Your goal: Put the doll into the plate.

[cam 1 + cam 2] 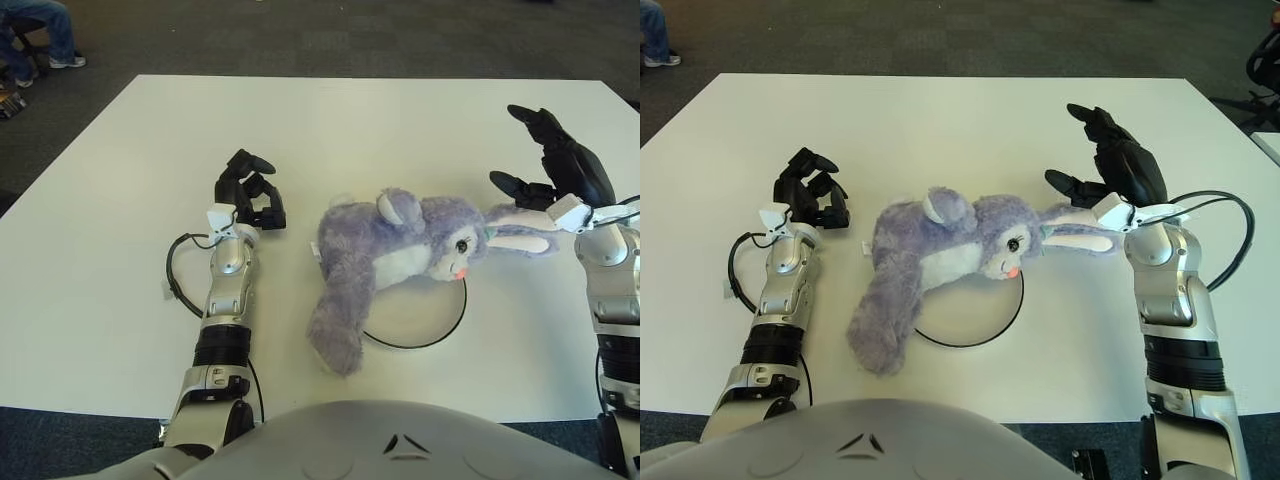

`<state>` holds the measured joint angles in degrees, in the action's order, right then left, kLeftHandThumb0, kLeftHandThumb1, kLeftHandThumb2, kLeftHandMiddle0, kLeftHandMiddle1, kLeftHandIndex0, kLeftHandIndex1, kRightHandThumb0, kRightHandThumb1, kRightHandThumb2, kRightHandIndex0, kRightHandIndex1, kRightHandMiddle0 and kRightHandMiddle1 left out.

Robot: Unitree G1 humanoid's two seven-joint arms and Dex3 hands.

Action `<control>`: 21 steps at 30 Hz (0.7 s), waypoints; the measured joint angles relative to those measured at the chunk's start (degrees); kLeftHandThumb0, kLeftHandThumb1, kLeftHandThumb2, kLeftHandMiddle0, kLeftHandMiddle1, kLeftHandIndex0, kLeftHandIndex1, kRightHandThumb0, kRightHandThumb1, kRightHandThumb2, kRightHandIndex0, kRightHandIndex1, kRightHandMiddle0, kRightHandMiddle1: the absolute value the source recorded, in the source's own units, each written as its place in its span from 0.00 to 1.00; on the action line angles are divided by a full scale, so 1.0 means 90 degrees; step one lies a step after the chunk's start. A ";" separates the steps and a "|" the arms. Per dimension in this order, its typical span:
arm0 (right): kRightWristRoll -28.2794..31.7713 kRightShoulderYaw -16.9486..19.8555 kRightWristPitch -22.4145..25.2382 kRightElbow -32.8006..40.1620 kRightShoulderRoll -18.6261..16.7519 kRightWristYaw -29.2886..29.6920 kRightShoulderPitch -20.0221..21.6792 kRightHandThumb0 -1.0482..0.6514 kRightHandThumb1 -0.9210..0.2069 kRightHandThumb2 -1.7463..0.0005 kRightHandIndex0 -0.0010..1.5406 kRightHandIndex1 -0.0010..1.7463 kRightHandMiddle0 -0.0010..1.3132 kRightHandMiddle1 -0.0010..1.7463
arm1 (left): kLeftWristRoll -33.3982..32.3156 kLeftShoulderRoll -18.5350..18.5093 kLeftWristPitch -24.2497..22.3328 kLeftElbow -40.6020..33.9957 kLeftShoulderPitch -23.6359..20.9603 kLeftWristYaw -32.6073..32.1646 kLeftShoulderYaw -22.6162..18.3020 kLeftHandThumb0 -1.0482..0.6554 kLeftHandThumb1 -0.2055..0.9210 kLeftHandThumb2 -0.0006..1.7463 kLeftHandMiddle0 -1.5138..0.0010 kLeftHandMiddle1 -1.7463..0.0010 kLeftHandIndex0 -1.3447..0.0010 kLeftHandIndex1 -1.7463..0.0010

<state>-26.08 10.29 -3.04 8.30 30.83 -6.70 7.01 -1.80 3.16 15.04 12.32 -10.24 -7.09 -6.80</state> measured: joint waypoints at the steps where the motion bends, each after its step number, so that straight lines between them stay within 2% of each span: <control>1: 0.0000 0.0000 0.0104 0.0019 -0.0040 0.0016 0.0007 0.15 0.00 0.60 0.10 0.11 0.00 0.31 | -0.0001 0.0001 0.0005 0.0000 0.0000 0.0000 -0.0002 0.61 0.09 1.00 0.38 0.00 0.44 0.08; 7: 0.0064 -0.0070 0.0468 -0.0476 -0.0306 0.0273 0.0444 0.19 0.00 0.65 0.17 0.12 0.00 0.44 | -0.0002 0.0026 0.0025 0.0001 0.0007 -0.0001 -0.0012 0.61 0.11 1.00 0.39 0.00 0.47 0.05; 8: 0.0069 -0.0072 0.0568 -0.0513 -0.0344 0.0306 0.0517 0.20 0.00 0.65 0.18 0.19 0.00 0.45 | -0.0002 0.0028 0.0026 0.0001 0.0007 -0.0001 -0.0012 0.61 0.11 1.00 0.39 0.00 0.46 0.05; 9: 0.0094 -0.0073 0.0739 -0.0500 -0.0412 0.0321 0.0596 0.22 0.00 0.66 0.17 0.33 0.00 0.45 | -0.0002 0.0031 0.0026 0.0000 0.0007 -0.0001 -0.0011 0.61 0.10 1.00 0.39 0.00 0.46 0.05; 10: 0.0125 -0.0069 0.0887 -0.0456 -0.0483 0.0324 0.0658 0.24 0.00 0.67 0.20 0.51 0.00 0.47 | -0.0002 0.0032 0.0026 0.0000 0.0007 -0.0001 -0.0012 0.61 0.10 1.00 0.39 0.00 0.45 0.06; 11: 0.0207 -0.0063 0.1038 -0.0397 -0.0551 0.0323 0.0707 0.25 0.00 0.67 0.22 0.63 0.00 0.48 | -0.0002 0.0033 0.0026 -0.0002 0.0007 -0.0001 -0.0013 0.61 0.10 1.00 0.39 0.00 0.45 0.06; 13: 0.0395 -0.0051 0.1244 -0.0368 -0.0656 0.0299 0.0817 0.28 0.00 0.66 0.25 0.75 0.00 0.58 | -0.0001 0.0033 0.0026 -0.0006 0.0005 -0.0001 -0.0015 0.61 0.09 1.00 0.38 0.00 0.44 0.07; 14: 0.0512 -0.0032 0.1314 -0.0408 -0.0677 0.0274 0.0865 0.33 0.00 0.68 0.27 0.80 0.05 0.73 | 0.0000 0.0033 0.0026 -0.0007 0.0000 -0.0001 -0.0018 0.61 0.09 1.00 0.38 0.00 0.43 0.08; 16: 0.0759 0.0030 0.1265 -0.0689 -0.0675 0.0250 0.0985 0.37 0.00 0.69 0.28 0.85 0.10 0.86 | 0.0001 0.0033 0.0026 -0.0013 -0.0012 -0.0001 -0.0023 0.61 0.09 1.00 0.38 0.00 0.43 0.09; 19: 0.1065 0.0159 0.1066 -0.1432 -0.0618 0.0245 0.1215 0.39 0.01 0.69 0.29 0.90 0.14 0.95 | 0.0001 0.0037 0.0032 -0.0027 -0.0023 -0.0001 -0.0025 0.61 0.08 1.00 0.38 0.00 0.42 0.09; 21: 0.1392 0.0307 0.1065 -0.1893 -0.0638 0.0218 0.1357 0.40 0.06 0.65 0.31 0.92 0.17 0.98 | -0.0002 0.0037 0.0046 -0.0025 -0.0021 -0.0001 -0.0036 0.61 0.09 1.00 0.38 0.00 0.43 0.09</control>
<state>-13.55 13.05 6.55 -8.74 25.09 -4.74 19.23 -1.82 3.49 15.46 12.09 -10.43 -7.10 -7.13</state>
